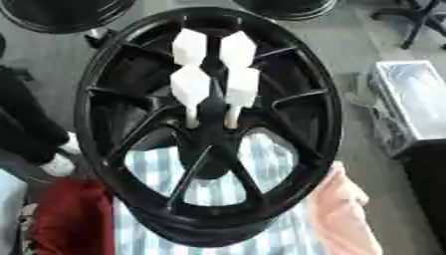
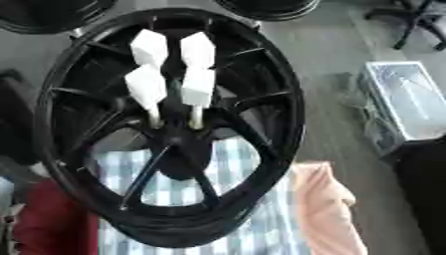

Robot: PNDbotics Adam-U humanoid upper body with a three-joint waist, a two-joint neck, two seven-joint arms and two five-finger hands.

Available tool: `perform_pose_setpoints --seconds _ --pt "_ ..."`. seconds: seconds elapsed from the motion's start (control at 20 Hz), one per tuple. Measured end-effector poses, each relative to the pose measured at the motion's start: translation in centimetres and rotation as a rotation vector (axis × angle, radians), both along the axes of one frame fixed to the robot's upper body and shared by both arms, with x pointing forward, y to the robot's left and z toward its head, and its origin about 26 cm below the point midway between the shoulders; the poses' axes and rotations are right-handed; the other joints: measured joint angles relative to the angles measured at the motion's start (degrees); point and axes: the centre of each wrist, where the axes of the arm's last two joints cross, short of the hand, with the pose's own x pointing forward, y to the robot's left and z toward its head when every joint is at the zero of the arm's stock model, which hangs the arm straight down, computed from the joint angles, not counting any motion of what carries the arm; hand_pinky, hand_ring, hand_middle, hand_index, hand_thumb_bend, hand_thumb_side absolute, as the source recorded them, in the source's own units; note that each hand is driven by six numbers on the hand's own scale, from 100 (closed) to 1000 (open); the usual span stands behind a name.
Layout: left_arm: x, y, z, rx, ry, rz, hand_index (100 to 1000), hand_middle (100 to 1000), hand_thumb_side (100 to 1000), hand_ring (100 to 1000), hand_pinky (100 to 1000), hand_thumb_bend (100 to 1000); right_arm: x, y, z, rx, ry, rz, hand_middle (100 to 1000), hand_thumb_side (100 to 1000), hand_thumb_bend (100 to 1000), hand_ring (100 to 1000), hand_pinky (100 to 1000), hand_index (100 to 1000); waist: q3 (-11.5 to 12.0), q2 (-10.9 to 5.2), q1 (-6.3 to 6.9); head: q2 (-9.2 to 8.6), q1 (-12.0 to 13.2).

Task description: Pull the pin out of the wheel hub.

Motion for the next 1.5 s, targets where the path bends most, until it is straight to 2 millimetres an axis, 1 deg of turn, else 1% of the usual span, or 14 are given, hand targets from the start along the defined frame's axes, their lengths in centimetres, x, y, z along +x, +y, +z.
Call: perform_pose_setpoints --seconds 0.6,0.75,0.85,0.9,1.05,1.3,1.5 --pt "0.0 0.0 0.0 -0.001 0.0 0.003 784 749 802 880 789 179 0.0 0.0 0.0 -0.006 0.005 -0.002 726 342 100 718 777 848 0.0 0.0 0.02 0.0 0.0" --pt "0.0 0.0 0.0 -0.001 0.001 0.003 784 749 803 883 789 179 0.2 0.4 0.1 -0.028 0.018 0.008 733 289 100 725 779 852 0.0 -0.01 0.03 0.0 0.0" --pt "0.0 0.0 -0.1 -0.001 0.001 0.003 784 749 802 883 789 179 0.3 1.0 0.2 -0.058 0.032 0.021 739 266 100 731 782 855 0.0 -0.02 0.03 0.0 0.0" --pt "0.0 0.0 -0.1 -0.001 0.002 0.003 784 749 803 884 789 179 0.4 1.3 0.2 -0.077 0.042 0.028 750 235 100 744 788 862 0.0 -0.02 0.03 0.0 0.0" --pt "0.0 0.0 -0.1 -0.001 0.002 0.002 782 749 806 884 789 181 0.7 2.2 0.0 -0.145 0.086 0.053 739 205 100 741 788 859 0.2 -0.03 -0.09 0.0 0.0" --pt "-0.1 0.1 -0.2 0.001 0.009 0.003 782 749 808 884 790 183 1.3 3.6 -0.8 -0.278 0.176 0.087 748 198 100 752 794 861 0.4 -0.18 -0.45 0.0 0.3" --pt "-0.1 0.1 -0.3 0.002 0.013 0.002 782 749 812 884 790 185 1.6 4.5 -1.2 -0.395 0.247 0.125 756 213 100 761 799 867 0.4 -0.24 -0.71 0.0 0.5"
